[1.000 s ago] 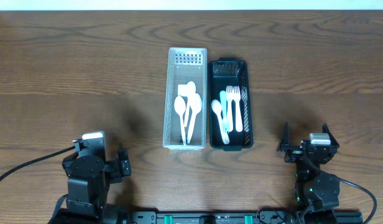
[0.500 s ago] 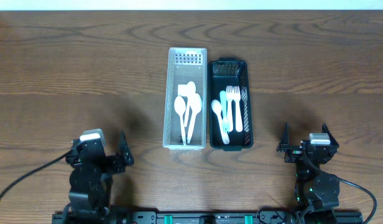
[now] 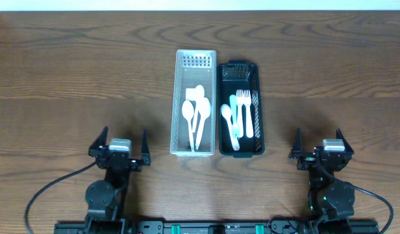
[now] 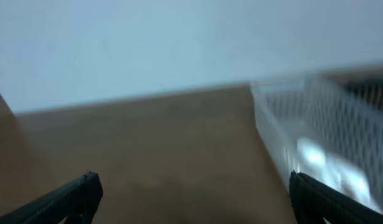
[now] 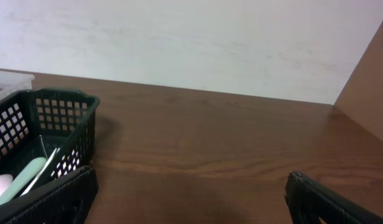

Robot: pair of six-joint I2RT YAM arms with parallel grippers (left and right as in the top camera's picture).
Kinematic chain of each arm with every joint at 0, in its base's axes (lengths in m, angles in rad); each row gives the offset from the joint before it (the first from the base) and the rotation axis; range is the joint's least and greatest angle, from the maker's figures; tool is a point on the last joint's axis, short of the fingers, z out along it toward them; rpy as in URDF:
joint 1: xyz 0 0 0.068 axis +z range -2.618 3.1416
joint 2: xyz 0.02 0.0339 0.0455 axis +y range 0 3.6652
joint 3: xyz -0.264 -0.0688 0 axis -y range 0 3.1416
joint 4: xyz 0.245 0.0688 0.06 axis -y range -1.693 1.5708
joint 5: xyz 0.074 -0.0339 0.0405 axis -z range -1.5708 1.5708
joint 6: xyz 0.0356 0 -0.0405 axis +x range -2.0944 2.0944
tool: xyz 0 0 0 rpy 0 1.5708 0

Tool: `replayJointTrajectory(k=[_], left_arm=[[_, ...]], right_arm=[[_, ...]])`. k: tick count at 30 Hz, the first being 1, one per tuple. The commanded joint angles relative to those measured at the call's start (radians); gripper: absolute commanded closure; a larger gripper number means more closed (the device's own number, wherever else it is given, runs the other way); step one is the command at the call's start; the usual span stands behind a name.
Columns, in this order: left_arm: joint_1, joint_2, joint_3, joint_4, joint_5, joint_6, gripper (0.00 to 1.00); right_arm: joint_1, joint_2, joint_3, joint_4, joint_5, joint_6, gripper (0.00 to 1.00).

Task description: Pack container

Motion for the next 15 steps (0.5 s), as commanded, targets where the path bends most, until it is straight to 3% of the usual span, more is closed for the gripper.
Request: replayJointTrajectory(k=[1, 15], left_arm=[[0.016, -0.038, -0.011, -0.071, 0.07, 0.043, 0.02], [0.016, -0.034, -0.011, -0.074, 0.073, -0.042, 0.02]], right_arm=[[-0.009, -0.006, -0.002, -0.005, -0.004, -0.013, 0.01], [-0.009, -0.006, -0.002, -0.005, -0.004, -0.013, 0.01]])
